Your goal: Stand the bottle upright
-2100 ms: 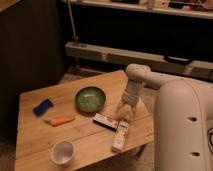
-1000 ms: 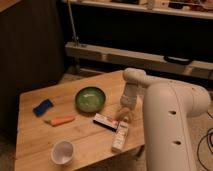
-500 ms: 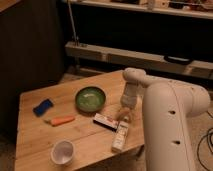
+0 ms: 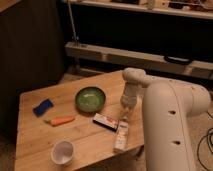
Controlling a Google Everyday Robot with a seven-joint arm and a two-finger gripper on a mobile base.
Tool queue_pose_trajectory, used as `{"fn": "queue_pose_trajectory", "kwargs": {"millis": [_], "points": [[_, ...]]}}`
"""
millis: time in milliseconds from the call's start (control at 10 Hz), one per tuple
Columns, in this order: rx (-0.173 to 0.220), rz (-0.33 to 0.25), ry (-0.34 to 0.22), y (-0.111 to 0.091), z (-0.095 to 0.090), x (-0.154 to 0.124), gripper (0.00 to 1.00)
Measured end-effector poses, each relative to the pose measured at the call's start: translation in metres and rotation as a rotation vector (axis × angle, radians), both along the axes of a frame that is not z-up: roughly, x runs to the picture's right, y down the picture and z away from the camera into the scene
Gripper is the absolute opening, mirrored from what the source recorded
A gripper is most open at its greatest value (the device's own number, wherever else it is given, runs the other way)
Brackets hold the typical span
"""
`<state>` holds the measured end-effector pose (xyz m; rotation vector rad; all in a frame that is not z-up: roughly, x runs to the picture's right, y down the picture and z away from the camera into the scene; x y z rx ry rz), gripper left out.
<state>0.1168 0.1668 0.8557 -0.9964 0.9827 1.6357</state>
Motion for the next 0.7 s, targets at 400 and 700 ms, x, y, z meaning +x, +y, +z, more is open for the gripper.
{"fn": "queue_pose_trajectory", "kwargs": {"millis": [400,700], "points": [[0.038,-0.005,0.0,-0.009,-0.006,-0.003,0.32],[0.139,-0.013,-0.025,-0.044,-0.027,-0.017,0.32]]}}
